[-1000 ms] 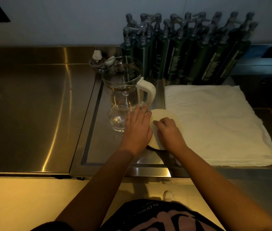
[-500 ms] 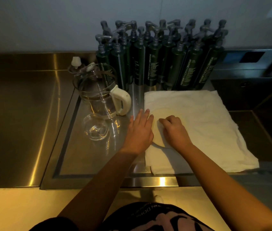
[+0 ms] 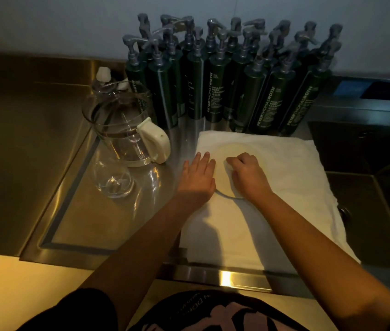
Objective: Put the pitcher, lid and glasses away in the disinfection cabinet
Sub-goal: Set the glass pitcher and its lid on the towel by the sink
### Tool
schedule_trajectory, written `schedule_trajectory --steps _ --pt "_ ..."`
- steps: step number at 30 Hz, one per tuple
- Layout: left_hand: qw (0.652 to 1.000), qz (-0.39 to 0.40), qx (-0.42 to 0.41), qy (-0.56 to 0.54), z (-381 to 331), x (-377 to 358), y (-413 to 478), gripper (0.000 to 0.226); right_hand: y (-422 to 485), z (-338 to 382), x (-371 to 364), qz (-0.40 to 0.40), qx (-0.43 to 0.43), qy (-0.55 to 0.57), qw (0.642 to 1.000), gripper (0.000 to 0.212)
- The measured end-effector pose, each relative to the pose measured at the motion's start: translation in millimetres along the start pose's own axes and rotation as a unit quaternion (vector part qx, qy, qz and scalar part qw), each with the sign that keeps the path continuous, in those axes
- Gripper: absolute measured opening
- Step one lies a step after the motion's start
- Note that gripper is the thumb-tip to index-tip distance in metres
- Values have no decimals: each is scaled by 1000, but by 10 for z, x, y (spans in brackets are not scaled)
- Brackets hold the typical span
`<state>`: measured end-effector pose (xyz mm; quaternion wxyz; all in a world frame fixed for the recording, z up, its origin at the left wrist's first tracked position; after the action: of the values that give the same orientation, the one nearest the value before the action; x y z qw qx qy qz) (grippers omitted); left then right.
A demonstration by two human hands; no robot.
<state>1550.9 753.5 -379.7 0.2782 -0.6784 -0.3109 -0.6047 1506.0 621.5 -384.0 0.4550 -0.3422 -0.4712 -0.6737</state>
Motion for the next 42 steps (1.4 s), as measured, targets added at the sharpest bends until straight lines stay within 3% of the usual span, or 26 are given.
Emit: schedule_trajectory --steps 7,19,27,42 --pt "999 32 22 2 -46 -108 167 54 256 -182 -62 44 2 12 999 37" --pt "995 -33 43 -82 -76 -28 289 55 526 -276 -213 129 -17 0 992 43" --pt "997 -5 59 -53 -47 -68 302 57 481 -266 -237 121 -16 -6 992 44" --pt "994 -57 54 -76 9 217 12 55 216 48 -19 89 -5 -67 994 50"
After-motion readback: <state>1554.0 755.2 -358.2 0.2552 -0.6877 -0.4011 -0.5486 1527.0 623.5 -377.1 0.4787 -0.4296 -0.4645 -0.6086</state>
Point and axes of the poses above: each hand's wrist, its own y-axis towards the middle knuckle, its own x-axis out of the back of the hand, z = x × y, the point moved 4 cm from there along y, towards the middle knuckle, and after that the axes turned 6 degrees about x, right-handed, at the moved point
